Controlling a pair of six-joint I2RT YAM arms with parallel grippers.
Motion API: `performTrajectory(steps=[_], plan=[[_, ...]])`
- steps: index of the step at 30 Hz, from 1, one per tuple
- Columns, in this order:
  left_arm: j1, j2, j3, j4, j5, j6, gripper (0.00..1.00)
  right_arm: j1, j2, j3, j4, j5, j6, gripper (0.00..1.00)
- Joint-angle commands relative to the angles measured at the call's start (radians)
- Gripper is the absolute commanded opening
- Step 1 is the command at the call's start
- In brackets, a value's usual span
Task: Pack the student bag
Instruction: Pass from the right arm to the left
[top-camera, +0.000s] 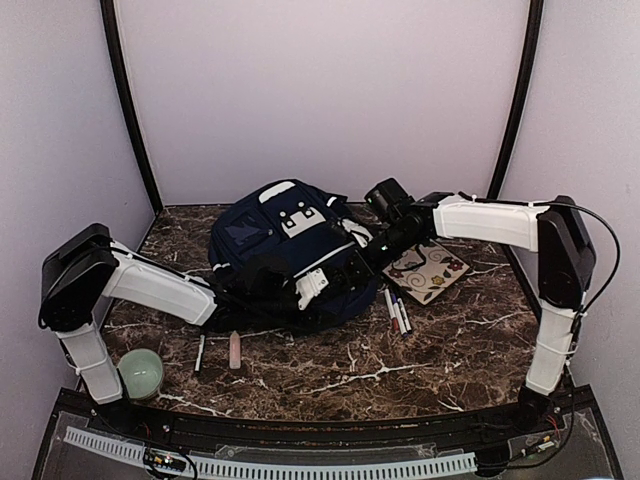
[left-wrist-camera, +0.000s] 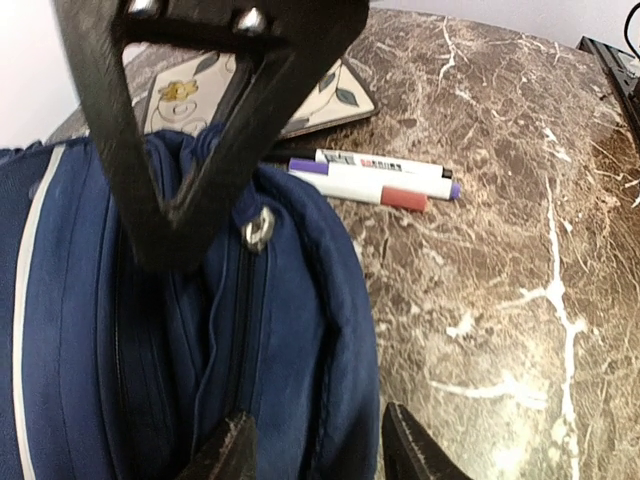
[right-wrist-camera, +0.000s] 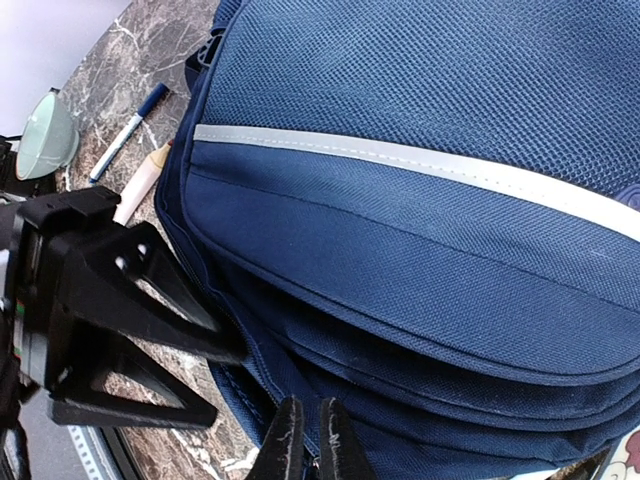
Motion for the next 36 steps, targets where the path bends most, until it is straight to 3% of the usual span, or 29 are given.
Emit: performTrajectory(steps=[1,5,10,13,19,23,29,30,32,36], plan=[[-0.008,0.007,0.039,0.073,-0.009,0.037,0.44,-0.006,-0.021,0.004,0.023,-0.054,0.014,0.0],[-0.023,-0.059,0.029,0.055,0.055,0.055,0.43,-0.019,-0.033,-0.004,0.03,-0.059,0.01,0.0],[-0.028,-0.148,-0.049,0.108,-0.028,0.059,0.46,-0.026,-0.056,-0.005,0.039,-0.089,-0.002,0.0],[-0.028,-0.099,-0.016,0.063,-0.076,0.085,0.49,-0.028,-0.063,-0.009,0.043,-0.103,-0.005,0.0],[-0.026,0.031,0.062,0.066,-0.039,0.086,0.49,-0.028,-0.066,-0.013,0.045,-0.104,-0.003,0.0],[-0.023,0.088,0.104,0.078,-0.058,0.103,0.42,-0.029,-0.068,-0.022,0.047,-0.095,-0.008,0.0],[-0.017,0.1,0.108,0.106,-0.038,0.087,0.19,-0.057,-0.056,-0.075,0.079,-0.11,-0.024,0.0],[-0.016,0.098,0.102,0.119,-0.031,0.081,0.16,-0.071,-0.046,-0.087,0.088,-0.122,-0.026,0.01],[-0.016,0.095,0.095,0.133,-0.016,0.068,0.12,-0.105,-0.024,-0.101,0.092,-0.156,-0.029,0.16],[-0.015,0.094,0.089,0.137,0.002,0.049,0.09,-0.153,-0.025,-0.11,0.088,-0.251,-0.045,0.29]])
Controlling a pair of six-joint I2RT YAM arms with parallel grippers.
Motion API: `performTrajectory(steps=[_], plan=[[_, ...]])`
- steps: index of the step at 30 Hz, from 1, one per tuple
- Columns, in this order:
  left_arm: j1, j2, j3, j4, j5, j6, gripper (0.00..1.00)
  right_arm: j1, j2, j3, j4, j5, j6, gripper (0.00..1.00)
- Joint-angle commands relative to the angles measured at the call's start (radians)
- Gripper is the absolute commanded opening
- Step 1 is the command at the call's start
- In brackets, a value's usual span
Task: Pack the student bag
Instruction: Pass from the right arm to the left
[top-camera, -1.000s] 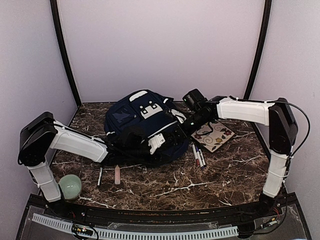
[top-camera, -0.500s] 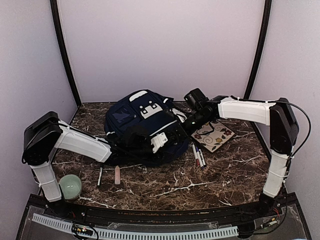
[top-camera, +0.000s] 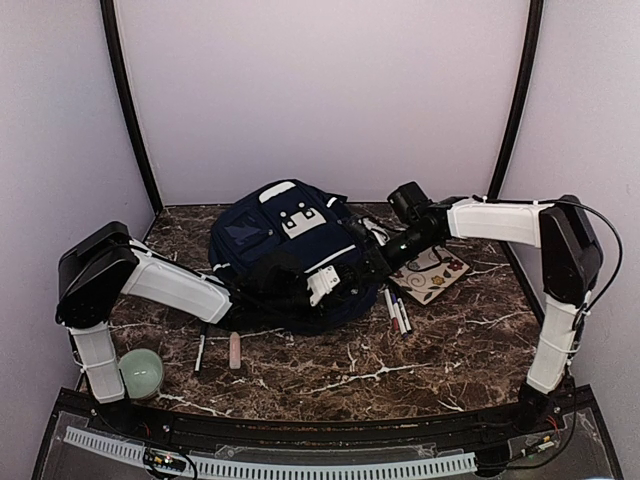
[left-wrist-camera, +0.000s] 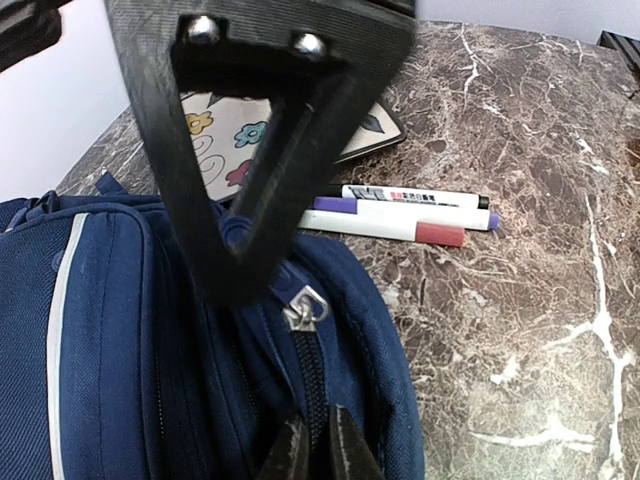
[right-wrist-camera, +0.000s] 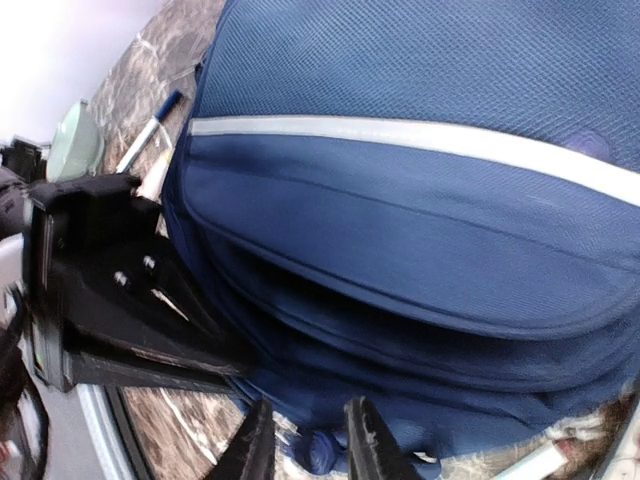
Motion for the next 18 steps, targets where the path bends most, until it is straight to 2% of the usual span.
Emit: performTrajectory(steps=[1,8,12,18], plan=[[0.001,-0.012,-0.001,0.057,0.036,-0.031,0.08,-0.057,-0.017,-0.012,0.019,-0.114,-0.032,0.31],[0.001,-0.021,-0.01,0.062,0.044,-0.041,0.07,-0.067,-0.091,-0.063,0.015,-0.112,-0.126,0.36],[0.001,-0.032,-0.013,0.055,0.046,-0.043,0.07,-0.066,-0.087,-0.071,-0.017,-0.092,-0.198,0.35],[0.002,-0.048,-0.021,0.063,0.05,-0.06,0.07,-0.065,-0.093,-0.134,0.045,-0.062,-0.275,0.35]])
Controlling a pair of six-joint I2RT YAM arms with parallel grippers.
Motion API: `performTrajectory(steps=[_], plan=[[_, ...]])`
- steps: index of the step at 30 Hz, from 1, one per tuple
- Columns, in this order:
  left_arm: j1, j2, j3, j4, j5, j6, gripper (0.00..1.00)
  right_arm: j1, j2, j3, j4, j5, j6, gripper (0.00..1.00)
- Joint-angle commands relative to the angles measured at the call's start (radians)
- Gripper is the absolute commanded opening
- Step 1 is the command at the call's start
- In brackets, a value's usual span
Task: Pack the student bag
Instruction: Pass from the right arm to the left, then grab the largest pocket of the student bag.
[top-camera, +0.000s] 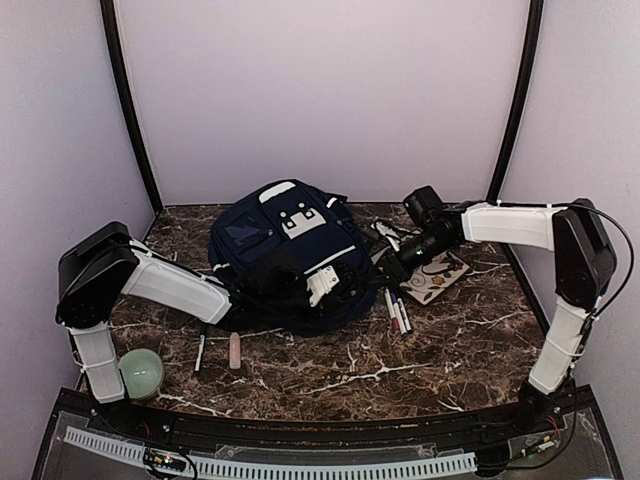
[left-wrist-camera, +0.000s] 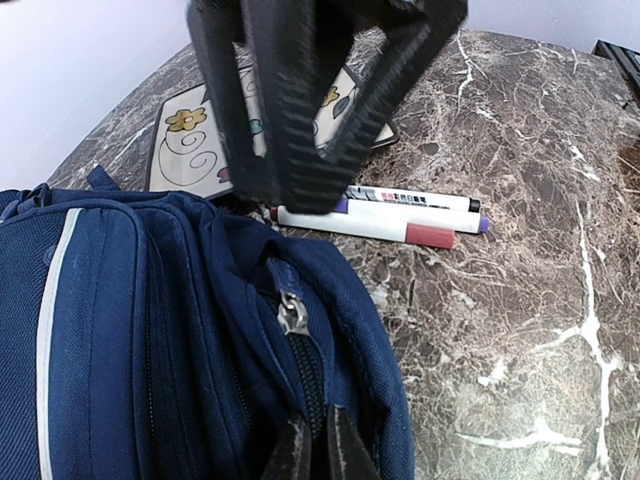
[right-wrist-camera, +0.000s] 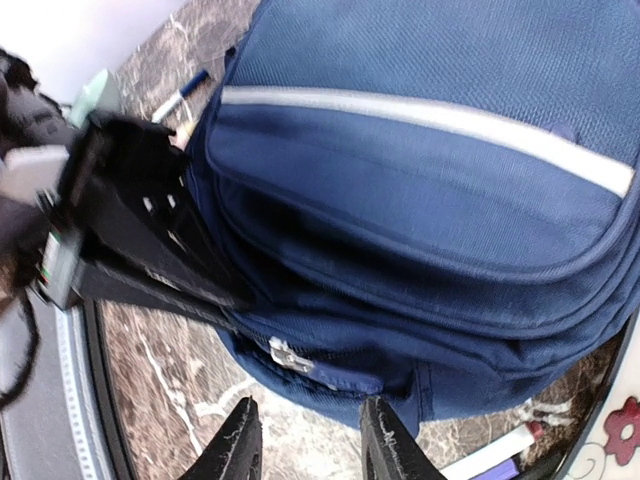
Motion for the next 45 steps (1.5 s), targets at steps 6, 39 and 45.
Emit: performTrajectory(steps=[6,39,45], plan=[[0.002,-0.053,-0.021,0.082,0.042,-0.051,0.07,0.012,0.02,-0.047,0.105,0.056,-0.105,0.37],[0.008,-0.087,-0.055,0.089,0.025,-0.036,0.07,0.026,0.028,-0.057,0.017,-0.102,-0.205,0.08],[0.011,-0.095,-0.059,0.082,0.051,-0.02,0.07,0.026,0.066,-0.021,0.03,-0.061,-0.218,0.25]])
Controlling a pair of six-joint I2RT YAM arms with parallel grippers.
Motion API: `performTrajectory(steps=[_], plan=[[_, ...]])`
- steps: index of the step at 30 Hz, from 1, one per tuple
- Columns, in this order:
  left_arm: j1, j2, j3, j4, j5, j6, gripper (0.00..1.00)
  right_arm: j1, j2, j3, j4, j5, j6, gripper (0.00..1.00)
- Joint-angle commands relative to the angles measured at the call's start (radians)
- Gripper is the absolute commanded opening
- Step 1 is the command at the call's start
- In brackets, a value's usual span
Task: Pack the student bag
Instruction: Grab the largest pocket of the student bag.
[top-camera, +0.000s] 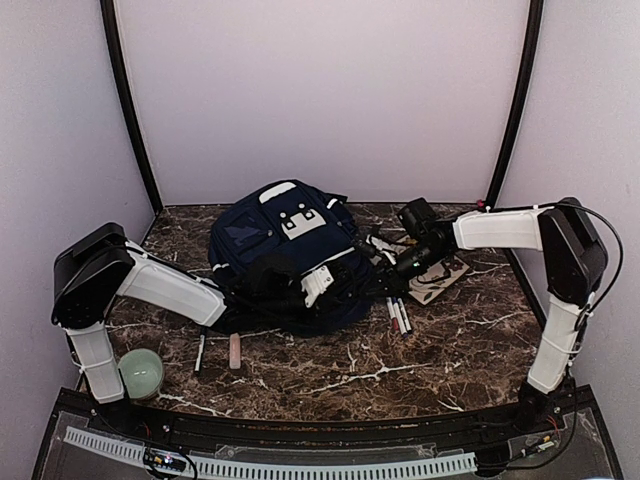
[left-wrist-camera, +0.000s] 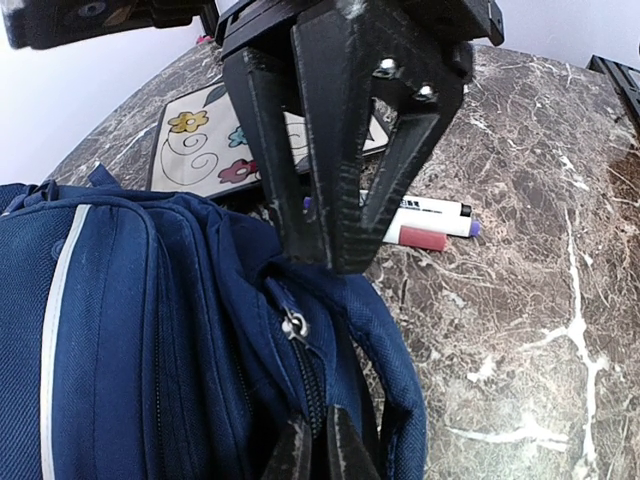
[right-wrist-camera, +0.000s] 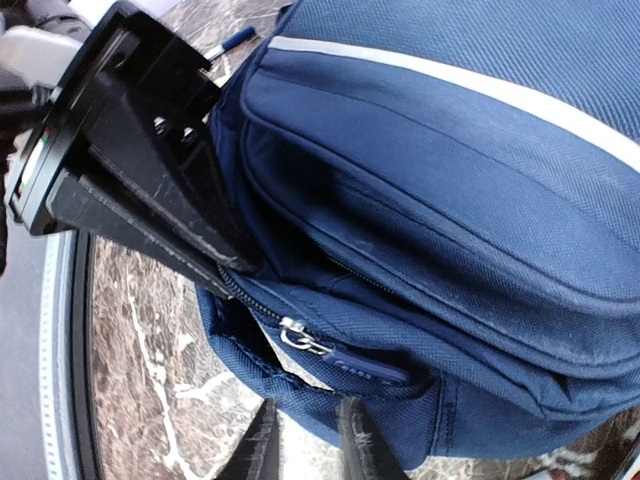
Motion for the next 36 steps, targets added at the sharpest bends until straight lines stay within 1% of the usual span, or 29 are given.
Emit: performTrajectory(steps=[1,2,3,8,12,13,15,17,19,25,32,36], plan=[[0.005,-0.072,-0.014,0.036,0.041,0.021,0.07,0.006,0.019,0.035,-0.006,0.024,-0.031,0.29],[0.005,-0.079,-0.018,0.034,0.05,0.027,0.07,0.006,0.025,0.04,0.007,0.038,-0.029,0.36],[0.005,-0.085,-0.024,0.037,0.058,0.031,0.07,0.006,0.032,0.047,0.019,0.05,-0.033,0.38],[0.005,-0.099,-0.041,0.058,0.054,0.033,0.07,0.013,0.097,0.092,0.011,0.073,-0.077,0.46],[0.005,-0.096,-0.049,0.083,0.056,0.017,0.07,0.044,0.146,0.111,-0.016,0.079,-0.114,0.51],[0.005,-0.095,-0.049,0.085,0.057,0.015,0.07,0.048,0.151,0.108,-0.011,0.07,-0.116,0.56],[0.005,-0.095,-0.051,0.089,0.055,0.011,0.07,0.059,0.16,0.109,-0.017,0.049,-0.125,0.6],[0.005,-0.096,-0.055,0.089,0.051,0.01,0.07,0.065,0.16,0.11,-0.027,0.013,-0.139,0.6],[0.005,-0.096,-0.059,0.089,0.047,0.008,0.07,0.074,0.152,0.107,-0.04,-0.013,-0.154,0.58],[0.005,-0.095,-0.068,0.093,0.024,0.008,0.07,0.089,0.124,0.098,-0.061,-0.047,-0.176,0.43],[0.005,-0.088,-0.074,0.099,0.005,0.004,0.07,0.09,0.115,0.088,-0.098,-0.04,-0.203,0.28],[0.005,-0.089,-0.077,0.103,0.002,0.004,0.07,0.089,0.094,0.067,-0.069,-0.014,-0.18,0.16]])
